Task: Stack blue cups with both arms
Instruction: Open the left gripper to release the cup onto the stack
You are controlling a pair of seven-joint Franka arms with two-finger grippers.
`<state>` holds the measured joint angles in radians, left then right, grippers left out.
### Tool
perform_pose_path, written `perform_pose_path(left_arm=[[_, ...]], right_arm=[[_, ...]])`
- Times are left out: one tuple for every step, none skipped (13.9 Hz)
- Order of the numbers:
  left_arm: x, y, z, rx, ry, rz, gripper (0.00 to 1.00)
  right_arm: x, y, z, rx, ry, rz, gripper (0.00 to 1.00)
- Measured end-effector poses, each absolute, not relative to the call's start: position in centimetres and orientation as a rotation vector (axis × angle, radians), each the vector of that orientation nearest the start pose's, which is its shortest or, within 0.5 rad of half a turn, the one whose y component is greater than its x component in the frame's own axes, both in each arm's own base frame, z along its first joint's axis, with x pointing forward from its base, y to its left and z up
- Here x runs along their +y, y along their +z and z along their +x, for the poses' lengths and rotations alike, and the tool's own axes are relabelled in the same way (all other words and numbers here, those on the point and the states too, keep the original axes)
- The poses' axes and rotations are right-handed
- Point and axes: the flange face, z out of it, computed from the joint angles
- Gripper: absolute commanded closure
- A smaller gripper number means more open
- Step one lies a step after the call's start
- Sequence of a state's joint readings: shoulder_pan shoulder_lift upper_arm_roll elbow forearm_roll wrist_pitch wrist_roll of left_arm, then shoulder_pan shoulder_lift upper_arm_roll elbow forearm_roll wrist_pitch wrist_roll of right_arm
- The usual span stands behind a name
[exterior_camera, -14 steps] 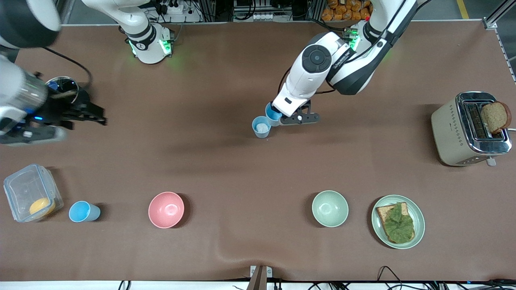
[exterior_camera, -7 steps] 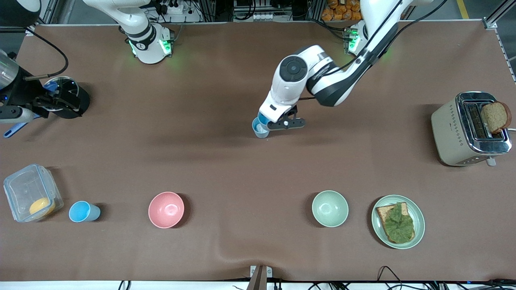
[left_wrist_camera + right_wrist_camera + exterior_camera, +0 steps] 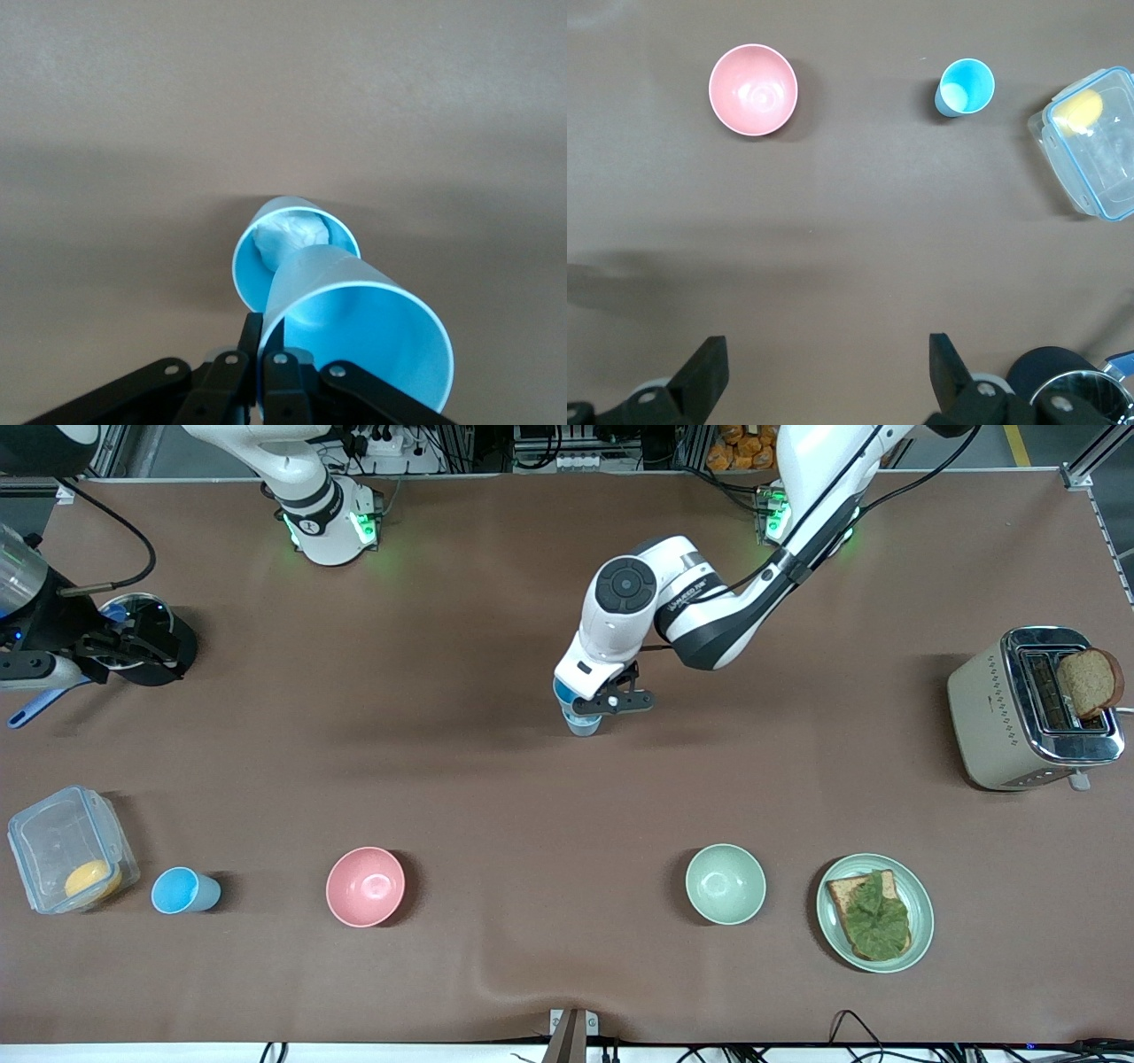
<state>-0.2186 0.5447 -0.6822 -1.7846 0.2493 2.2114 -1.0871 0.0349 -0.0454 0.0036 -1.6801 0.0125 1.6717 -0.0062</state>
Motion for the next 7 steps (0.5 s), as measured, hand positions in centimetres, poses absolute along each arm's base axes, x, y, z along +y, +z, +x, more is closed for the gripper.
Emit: perform_pose_path(left_arm=[[-48.06, 30.65, 43.96, -0.174, 0.167, -3.218, 1.00], [-48.14, 30.51, 43.87, -0.172, 0.171, -3.217, 1.00], [-48.11, 30.32, 43.88, -0.173, 0.176, -3.215, 1.00], [-48.00, 30.13, 44.00, -0.177, 0.179, -3.213, 1.00], [-47.82, 30.02, 44.21, -0.183, 0.178, -3.211, 1.00], [-47.63, 30.02, 44.46, -0.191, 0.176, -3.211, 1.00], [-47.45, 30.02, 44.71, -0.199, 0.173, -3.210, 1.00]], right_arm=[[2.31, 60.72, 54.81, -0.070, -0.060, -3.127, 0.00], [2.33, 60.78, 54.81, -0.071, -0.062, -3.127, 0.00], [2.37, 60.82, 54.81, -0.073, -0.064, -3.127, 0.00], [2.51, 60.85, 54.81, -0.077, -0.065, -3.127, 0.00], [2.76, 60.87, 54.80, -0.084, -0.065, -3.127, 0.00], [2.98, 60.88, 54.79, -0.090, -0.066, -3.127, 0.00], [3.06, 60.89, 54.79, -0.092, -0.066, -3.127, 0.00]])
